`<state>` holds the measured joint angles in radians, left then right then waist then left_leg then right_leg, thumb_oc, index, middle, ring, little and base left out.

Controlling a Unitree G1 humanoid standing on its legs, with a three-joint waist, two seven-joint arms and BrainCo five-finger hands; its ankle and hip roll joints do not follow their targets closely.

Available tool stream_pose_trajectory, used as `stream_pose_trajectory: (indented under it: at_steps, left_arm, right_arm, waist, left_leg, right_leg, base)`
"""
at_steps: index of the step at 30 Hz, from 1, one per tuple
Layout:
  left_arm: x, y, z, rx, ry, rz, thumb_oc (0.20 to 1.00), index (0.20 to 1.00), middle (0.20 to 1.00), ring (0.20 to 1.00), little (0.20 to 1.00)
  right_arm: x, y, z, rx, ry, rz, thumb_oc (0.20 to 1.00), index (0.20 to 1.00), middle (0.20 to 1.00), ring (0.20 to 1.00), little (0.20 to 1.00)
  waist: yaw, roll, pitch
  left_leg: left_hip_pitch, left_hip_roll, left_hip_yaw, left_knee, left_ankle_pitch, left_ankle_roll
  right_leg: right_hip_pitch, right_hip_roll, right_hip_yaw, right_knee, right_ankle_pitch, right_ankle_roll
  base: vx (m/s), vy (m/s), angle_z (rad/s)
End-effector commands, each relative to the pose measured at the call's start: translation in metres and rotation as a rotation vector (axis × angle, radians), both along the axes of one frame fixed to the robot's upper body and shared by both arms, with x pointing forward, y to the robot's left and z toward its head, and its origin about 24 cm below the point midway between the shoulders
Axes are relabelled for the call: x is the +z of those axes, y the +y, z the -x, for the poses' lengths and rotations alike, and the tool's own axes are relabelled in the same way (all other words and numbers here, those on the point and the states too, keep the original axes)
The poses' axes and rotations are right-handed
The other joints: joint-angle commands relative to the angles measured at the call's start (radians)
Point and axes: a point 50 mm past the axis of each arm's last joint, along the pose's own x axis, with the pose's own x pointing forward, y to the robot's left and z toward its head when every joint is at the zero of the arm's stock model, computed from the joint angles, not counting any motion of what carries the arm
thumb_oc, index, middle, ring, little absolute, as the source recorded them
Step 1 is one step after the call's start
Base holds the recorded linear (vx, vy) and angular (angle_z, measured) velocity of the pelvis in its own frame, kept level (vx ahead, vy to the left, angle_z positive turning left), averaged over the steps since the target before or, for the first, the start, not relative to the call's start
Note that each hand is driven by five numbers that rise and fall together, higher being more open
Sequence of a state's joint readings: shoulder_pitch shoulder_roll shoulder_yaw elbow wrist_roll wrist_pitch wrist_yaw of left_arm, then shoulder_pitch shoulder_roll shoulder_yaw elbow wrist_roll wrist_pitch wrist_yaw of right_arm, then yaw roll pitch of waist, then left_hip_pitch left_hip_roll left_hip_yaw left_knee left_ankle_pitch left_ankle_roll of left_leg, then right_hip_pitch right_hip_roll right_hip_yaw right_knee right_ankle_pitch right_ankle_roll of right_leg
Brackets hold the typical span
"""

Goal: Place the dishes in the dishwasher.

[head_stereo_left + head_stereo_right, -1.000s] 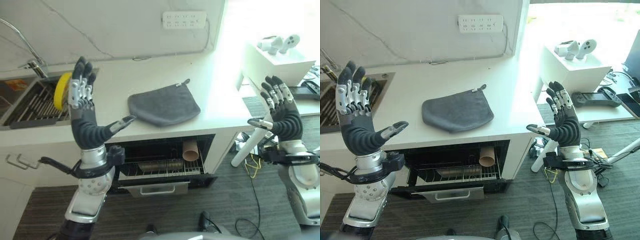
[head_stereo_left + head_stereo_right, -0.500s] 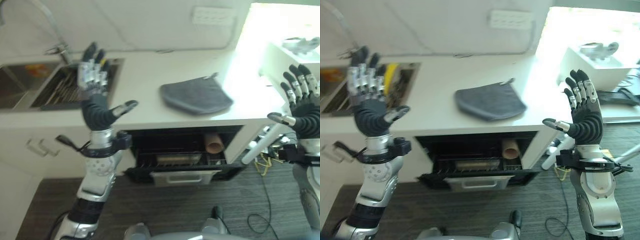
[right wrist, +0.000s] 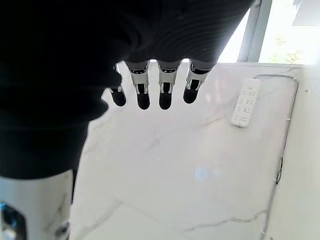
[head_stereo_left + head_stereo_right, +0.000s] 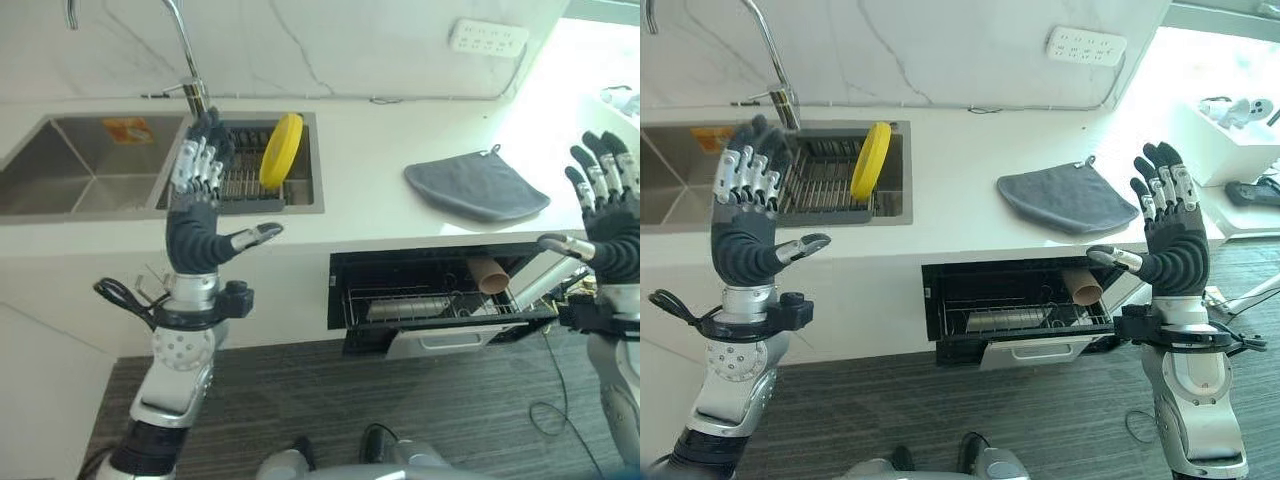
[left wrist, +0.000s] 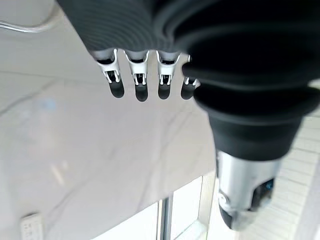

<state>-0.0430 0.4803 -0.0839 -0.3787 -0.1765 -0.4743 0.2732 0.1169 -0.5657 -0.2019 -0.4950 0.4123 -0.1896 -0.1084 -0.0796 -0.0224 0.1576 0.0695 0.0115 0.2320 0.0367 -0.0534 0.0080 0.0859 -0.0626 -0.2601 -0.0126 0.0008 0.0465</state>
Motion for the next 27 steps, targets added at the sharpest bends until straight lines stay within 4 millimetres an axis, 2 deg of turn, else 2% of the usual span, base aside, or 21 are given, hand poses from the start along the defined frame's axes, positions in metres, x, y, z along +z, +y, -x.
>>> stream_pose_trajectory:
  at_steps: [1,5,6,8,9,11,13,14,15,16,18,19,21,23,24,25,26,27]
  left_arm:
    - [0.014,-0.002,0.007,-0.014,-0.097,0.035,1.0,1.0,1.0,1.0,1.0]
    - [0.014,0.001,0.014,-0.038,-0.103,0.041,1.0,1.0,1.0,1.0,1.0]
    - [0.013,0.001,0.015,-0.046,-0.102,0.04,1.0,1.0,1.0,1.0,1.0]
    - [0.013,0.0,0.013,-0.05,-0.104,0.044,1.0,1.0,1.0,1.0,1.0]
    - [0.012,0.0,0.013,-0.039,-0.107,0.061,1.0,1.0,1.0,1.0,1.0]
    - [0.011,0.003,0.014,-0.008,-0.119,0.081,1.0,1.0,1.0,1.0,1.0]
    - [0.009,0.005,0.012,0.006,-0.123,0.102,1.0,1.0,1.0,1.0,1.0]
    - [0.007,0.006,0.011,-0.007,-0.122,0.115,1.0,1.0,1.0,1.0,1.0]
    - [0.007,0.007,0.012,-0.018,-0.132,0.115,1.0,1.0,1.0,1.0,1.0]
    - [0.007,0.008,0.012,-0.019,-0.132,0.115,1.0,1.0,1.0,1.0,1.0]
    - [0.014,0.01,0.012,-0.029,-0.139,0.086,1.0,1.0,1.0,1.0,1.0]
    - [0.018,0.011,0.012,-0.034,-0.141,0.077,1.0,1.0,1.0,1.0,1.0]
    - [0.024,0.007,0.009,-0.045,-0.141,0.039,1.0,1.0,1.0,1.0,1.0]
    - [0.026,0.005,0.007,-0.047,-0.134,0.022,1.0,1.0,1.0,1.0,1.0]
    - [0.028,0.005,0.006,-0.054,-0.125,0.005,1.0,1.0,1.0,1.0,1.0]
    - [0.028,0.006,0.006,-0.051,-0.125,0.0,1.0,1.0,1.0,1.0,1.0]
    - [0.027,0.007,0.006,-0.043,-0.121,-0.003,1.0,1.0,1.0,1.0,1.0]
    - [0.027,0.007,0.006,-0.045,-0.117,0.001,1.0,1.0,1.0,1.0,1.0]
  right_arm:
    - [0.026,0.007,-0.005,0.013,-0.141,0.013,1.0,1.0,1.0,1.0,1.0]
    - [0.029,0.001,-0.002,-0.011,-0.139,0.045,1.0,1.0,1.0,1.0,1.0]
    - [0.031,0.0,-0.003,-0.019,-0.139,0.052,1.0,1.0,1.0,1.0,1.0]
    - [0.033,0.001,-0.008,-0.02,-0.141,0.058,1.0,1.0,1.0,1.0,1.0]
    - [0.035,0.001,-0.009,-0.007,-0.138,0.071,1.0,1.0,1.0,1.0,1.0]
    - [0.037,0.001,-0.009,0.024,-0.143,0.097,1.0,1.0,1.0,1.0,1.0]
    - [0.042,-0.001,-0.009,0.034,-0.142,0.119,1.0,1.0,1.0,1.0,1.0]
    - [0.046,-0.004,-0.01,0.022,-0.137,0.137,1.0,1.0,1.0,1.0,1.0]
    - [0.048,-0.005,-0.011,0.012,-0.141,0.142,1.0,1.0,1.0,1.0,1.0]
    - [0.048,-0.005,-0.011,0.012,-0.141,0.142,1.0,1.0,1.0,1.0,1.0]
    - [0.047,-0.004,-0.007,-0.012,-0.153,0.122,1.0,1.0,1.0,1.0,1.0]
    - [0.044,-0.004,-0.004,-0.016,-0.159,0.101,1.0,1.0,1.0,1.0,1.0]
    - [0.036,0.0,0.003,-0.019,-0.162,0.063,1.0,1.0,1.0,1.0,1.0]
    - [0.033,0.003,0.003,-0.017,-0.151,0.059,1.0,1.0,1.0,1.0,1.0]
    - [0.03,0.005,-0.001,-0.012,-0.138,0.048,1.0,1.0,1.0,1.0,1.0]
    - [0.029,0.006,-0.003,-0.008,-0.132,0.045,1.0,1.0,1.0,1.0,1.0]
    - [0.027,0.008,-0.007,0.002,-0.119,0.044,1.0,1.0,1.0,1.0,1.0]
    - [0.026,0.008,-0.009,0.003,-0.11,0.046,1.0,1.0,1.0,1.0,1.0]
  waist:
    - [-0.01,-0.021,-0.006]
    - [-0.004,-0.031,0.006]
    - [-0.003,-0.034,0.01]
    - [-0.008,-0.033,0.009]
    - [-0.015,-0.021,-0.004]
    - [-0.012,-0.004,-0.021]
    - [-0.018,0.007,-0.031]
    - [-0.021,0.011,-0.035]
    - [-0.021,0.012,-0.033]
    - [-0.021,0.011,-0.033]
    - [-0.007,0.008,-0.023]
    - [-0.002,0.003,-0.018]
    - [0.014,-0.02,-0.006]
    - [0.02,-0.027,-0.001]
    - [0.033,-0.032,0.002]
    - [0.04,-0.034,0.002]
    - [0.051,-0.034,0.003]
    - [0.052,-0.034,0.003]
  left_leg:
    - [0.064,0.046,0.114,0.06,-0.041,-0.04]
    - [-0.041,0.088,0.111,0.292,-0.005,-0.083]
    - [-0.063,0.129,0.12,0.303,0.013,-0.094]
    - [-0.04,0.183,0.142,0.226,0.023,-0.1]
    - [0.001,0.23,0.141,0.066,0.089,-0.122]
    - [0.011,0.279,0.076,-0.091,0.186,-0.161]
    - [0.004,0.325,0.084,-0.122,0.211,-0.188]
    - [0.001,0.331,0.096,-0.124,0.194,-0.197]
    - [0.003,0.32,0.115,-0.118,0.166,-0.194]
    - [0.004,0.317,0.116,-0.117,0.165,-0.193]
    - [0.009,0.262,0.092,-0.117,0.126,-0.173]
    - [0.012,0.244,0.077,-0.118,0.117,-0.163]
    - [0.023,0.17,0.031,-0.124,0.079,-0.12]
    - [0.03,0.142,0.013,-0.124,0.059,-0.099]
    - [0.035,0.123,0.006,-0.124,0.039,-0.082]
    - [0.036,0.118,0.012,-0.124,0.033,-0.077]
    - [0.041,0.11,0.02,-0.124,0.02,-0.066]
    - [0.039,0.104,0.015,-0.124,0.017,-0.058]
  right_leg:
    - [0.015,0.0,0.011,-0.018,-0.004,0.014]
    - [0.019,-0.008,0.01,-0.01,-0.015,-0.011]
    - [0.028,-0.011,0.006,-0.019,-0.013,-0.011]
    - [0.045,-0.015,-0.001,-0.048,-0.008,-0.006]
    - [0.049,-0.019,0.007,-0.072,-0.005,0.005]
    - [0.027,-0.036,0.048,-0.075,-0.002,0.026]
    - [0.017,-0.063,0.047,-0.075,-0.005,0.037]
    - [0.016,-0.094,0.031,-0.075,-0.001,0.053]
    - [0.016,-0.125,0.02,-0.075,0.009,0.072]
    - [0.016,-0.127,0.021,-0.075,0.009,0.074]
    - [0.014,-0.197,0.008,-0.063,0.047,0.135]
    - [0.011,-0.217,0.004,-0.041,0.054,0.145]
    - [-0.019,-0.283,-0.007,0.047,0.142,0.157]
    - [-0.038,-0.309,-0.01,0.084,0.187,0.165]
    - [-0.056,-0.32,-0.037,0.113,0.218,0.178]
    - [-0.056,-0.316,-0.058,0.121,0.214,0.181]
    - [-0.052,-0.293,-0.088,0.139,0.2,0.184]
    - [-0.053,-0.266,-0.084,0.14,0.176,0.178]
  base:
    - [0.07,-0.279,0.08]
    - [0.03,-0.173,0.16]
    - [0.04,-0.01,0.26]
    - [0.07,0.17,0.24]
    - [0.1,0.368,0.15]
    - [0.11,0.551,-0.13]
    - [0.08,0.607,-0.36]
    - [0.12,0.733,-0.38]
    - [0.11,0.603,-0.2]
    - [0.12,0.618,0.08]
    - [0.14,0.623,0.19]
    - [0.14,0.56,0.21]
    - [0.13,0.502,0.31]
    - [0.1,0.365,0.4]
    - [0.09,0.352,0.29]
    - [0.08,0.368,-0.11]
    - [0.05,0.253,-0.12]
    - [0.07,0.247,-0.31]
